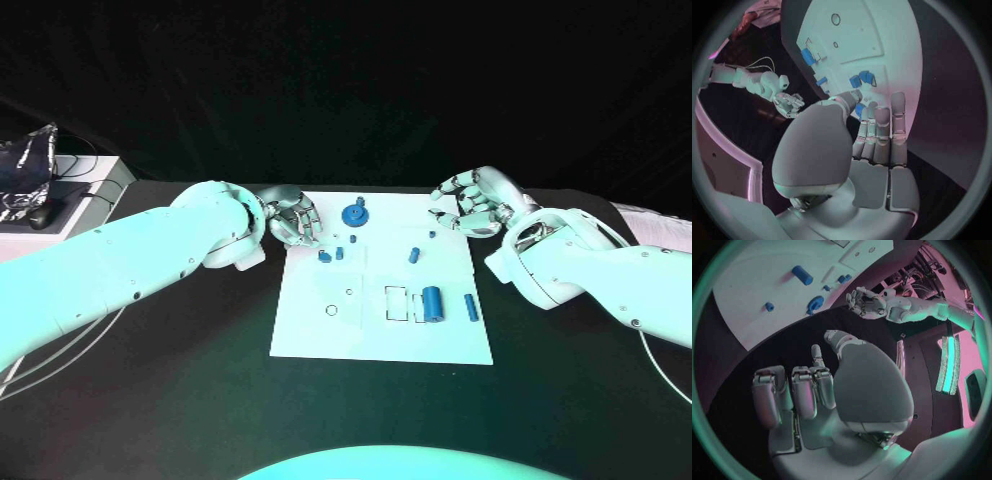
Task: Assemble the parts on the task board
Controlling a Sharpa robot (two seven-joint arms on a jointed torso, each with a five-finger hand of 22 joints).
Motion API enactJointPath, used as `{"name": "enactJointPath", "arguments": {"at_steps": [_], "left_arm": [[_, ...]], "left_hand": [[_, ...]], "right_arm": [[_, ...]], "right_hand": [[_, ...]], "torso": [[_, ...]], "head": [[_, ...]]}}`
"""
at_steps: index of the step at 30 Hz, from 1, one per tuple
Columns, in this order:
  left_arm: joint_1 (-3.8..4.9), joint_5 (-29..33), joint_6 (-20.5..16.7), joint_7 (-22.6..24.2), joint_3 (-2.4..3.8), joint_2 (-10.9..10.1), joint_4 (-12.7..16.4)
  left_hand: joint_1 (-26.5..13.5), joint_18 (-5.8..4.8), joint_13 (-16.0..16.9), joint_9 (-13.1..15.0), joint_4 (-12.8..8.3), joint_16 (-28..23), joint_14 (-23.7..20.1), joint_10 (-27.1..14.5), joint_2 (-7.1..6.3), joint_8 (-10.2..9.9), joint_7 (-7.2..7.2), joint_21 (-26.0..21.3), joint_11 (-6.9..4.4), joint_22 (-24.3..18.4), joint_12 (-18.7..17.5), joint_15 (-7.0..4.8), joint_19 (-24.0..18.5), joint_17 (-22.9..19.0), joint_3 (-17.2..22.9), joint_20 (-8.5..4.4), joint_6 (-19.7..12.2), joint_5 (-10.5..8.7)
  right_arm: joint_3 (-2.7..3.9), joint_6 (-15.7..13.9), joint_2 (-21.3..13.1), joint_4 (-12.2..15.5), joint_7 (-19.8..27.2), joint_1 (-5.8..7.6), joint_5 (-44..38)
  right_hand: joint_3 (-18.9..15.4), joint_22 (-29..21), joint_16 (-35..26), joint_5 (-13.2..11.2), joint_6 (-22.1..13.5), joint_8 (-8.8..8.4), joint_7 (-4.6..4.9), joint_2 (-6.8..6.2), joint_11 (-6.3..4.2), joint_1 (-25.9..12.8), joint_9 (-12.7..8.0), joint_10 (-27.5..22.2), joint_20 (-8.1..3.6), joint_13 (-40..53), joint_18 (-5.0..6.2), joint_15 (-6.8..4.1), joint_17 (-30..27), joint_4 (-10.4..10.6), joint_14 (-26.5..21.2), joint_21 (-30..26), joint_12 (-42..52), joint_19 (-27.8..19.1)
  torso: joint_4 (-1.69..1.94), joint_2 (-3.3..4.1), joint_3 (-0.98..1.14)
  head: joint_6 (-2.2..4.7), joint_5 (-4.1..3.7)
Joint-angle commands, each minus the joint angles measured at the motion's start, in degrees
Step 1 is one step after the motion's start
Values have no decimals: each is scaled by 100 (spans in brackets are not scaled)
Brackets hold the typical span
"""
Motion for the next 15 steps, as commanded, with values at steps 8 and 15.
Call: {"name": "enactJointPath", "arguments": {"at_steps": [8, 15], "left_arm": [[-419, -1847, -735, 1069, -7, 19, 122], [-545, -2096, -690, 1015, -8, 62, 155]], "left_hand": [[-54, -16, 10, -187, -27, 682, 562, -94, -106, -124, -33, 495, -22, 452, 223, -3, 402, 803, -248, 5, 181, -28], [-81, -95, 133, -281, 7, 1022, 832, -121, -104, -158, -54, 914, -56, 839, 587, -29, 674, 1220, -416, -17, 266, -26]], "right_arm": [[1, 46, -17, 11, 73, -3, -37], [1, 47, -26, 16, 74, -4, -37]], "right_hand": [[43, 1469, -28, 26, -23, 23, 2, -1, -41, -53, 6, 373, -29, 1276, 15, -40, 1227, -25, 536, 3, 2, 565], [43, 1469, -28, 26, -23, 23, 2, -1, -41, -53, 6, 373, -29, 1276, 15, -40, 1227, -25, 536, 3, 2, 565]], "torso": [[-14, 7, -5], [6, 3, -2]], "head": [[1, -41], [-13, -68]]}}
